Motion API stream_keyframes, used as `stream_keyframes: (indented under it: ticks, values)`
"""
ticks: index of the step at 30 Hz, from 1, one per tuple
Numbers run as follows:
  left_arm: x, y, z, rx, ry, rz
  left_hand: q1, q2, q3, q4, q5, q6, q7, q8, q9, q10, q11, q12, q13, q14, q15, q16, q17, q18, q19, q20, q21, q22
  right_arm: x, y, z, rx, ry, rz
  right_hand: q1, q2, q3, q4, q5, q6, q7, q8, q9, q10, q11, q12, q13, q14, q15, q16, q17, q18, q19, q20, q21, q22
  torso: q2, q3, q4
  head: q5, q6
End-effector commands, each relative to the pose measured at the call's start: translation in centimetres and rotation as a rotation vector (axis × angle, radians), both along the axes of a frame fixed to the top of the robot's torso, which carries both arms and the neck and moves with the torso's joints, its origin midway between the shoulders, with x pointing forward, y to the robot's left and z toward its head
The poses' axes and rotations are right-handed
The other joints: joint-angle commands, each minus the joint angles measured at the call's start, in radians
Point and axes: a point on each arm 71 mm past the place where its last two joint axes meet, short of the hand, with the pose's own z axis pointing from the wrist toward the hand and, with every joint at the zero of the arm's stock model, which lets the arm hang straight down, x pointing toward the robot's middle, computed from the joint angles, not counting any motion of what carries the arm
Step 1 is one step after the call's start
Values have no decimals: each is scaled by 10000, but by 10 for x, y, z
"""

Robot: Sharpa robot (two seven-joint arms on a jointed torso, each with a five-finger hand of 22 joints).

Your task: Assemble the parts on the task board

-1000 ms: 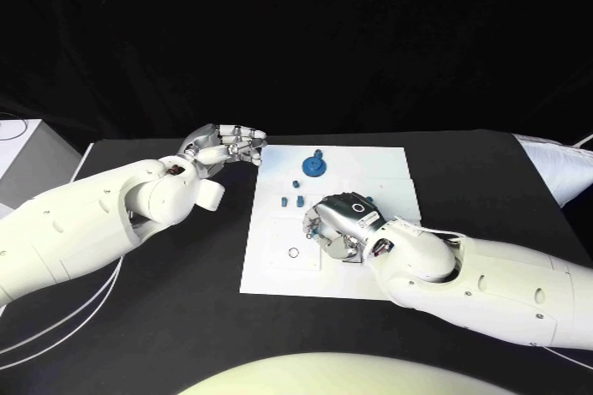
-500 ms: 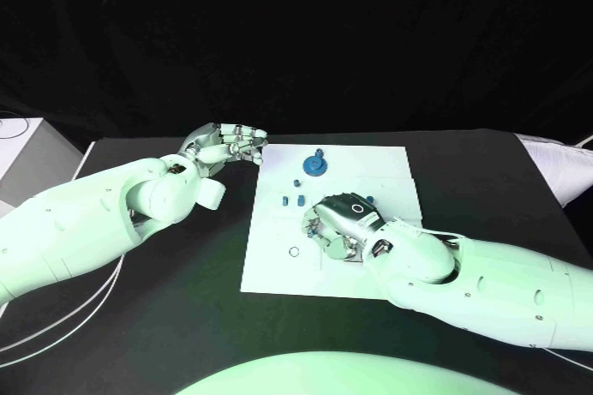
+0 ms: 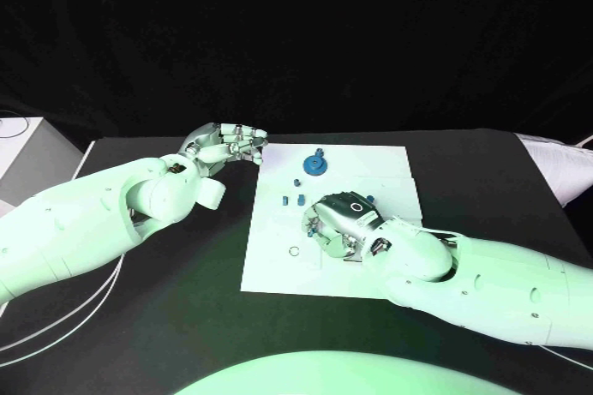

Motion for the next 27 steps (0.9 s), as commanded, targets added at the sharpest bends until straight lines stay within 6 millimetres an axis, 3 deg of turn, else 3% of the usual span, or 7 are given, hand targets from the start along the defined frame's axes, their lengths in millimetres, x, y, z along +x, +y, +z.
stream_keyframes:
  ticks: [1,22,23,24,27]
  values:
    - [0,-1,1,-27,-24,-101,2,66,-43,8,48,5,69,-64,-9,67,20,-58,13,89,0,-51,13,32,56,5,-60,-5,0,1,-1,-197,-48,80,158,241,39,-48,41,42,11,26,9,580,-531,58,432,521,-58,-14,191,-165,140,-34,-47,-3,-5,-2,-1,-1,-10]
    - [0,-1,1,-13,13,-115,2,66,-43,8,48,5,69,-64,-9,67,20,-58,13,89,0,-51,13,32,56,5,-60,-5,0,8,-10,-536,238,408,57,226,36,-55,100,-9,47,-27,5,509,-498,-14,445,506,-33,-50,139,-152,111,-19,-130,-50,-2,14,-1,5,-55]
    - [0,-1,1,-13,15,-115,0,74,-45,15,51,18,70,-75,-7,70,23,-91,14,86,3,-65,13,33,55,8,-76,-12,0,8,-10,-520,266,429,-43,178,-18,-34,204,-34,67,-51,7,472,-487,-55,447,506,-14,-48,141,-151,101,-7,-142,-52,-5,9,-2,2,-56]
    - [0,-1,1,-11,16,-114,0,74,-45,15,51,18,70,-75,-7,70,23,-91,14,86,3,-65,13,33,55,8,-76,-12,0,8,-11,-502,306,454,-209,82,-143,9,613,-172,119,-141,-6,322,-443,-180,417,503,31,-48,138,-155,90,20,-151,-47,-6,7,-2,2,-57]
    - [0,-1,0,-5,22,-107,0,74,-45,15,51,18,70,-75,-7,70,23,-91,14,86,3,-65,13,33,55,8,-76,-12,0,8,-11,-432,396,519,-565,-162,-445,134,992,-347,160,-267,-13,77,-356,-411,326,499,107,-53,120,-148,62,86,-221,-79,-6,3,-15,10,-66]
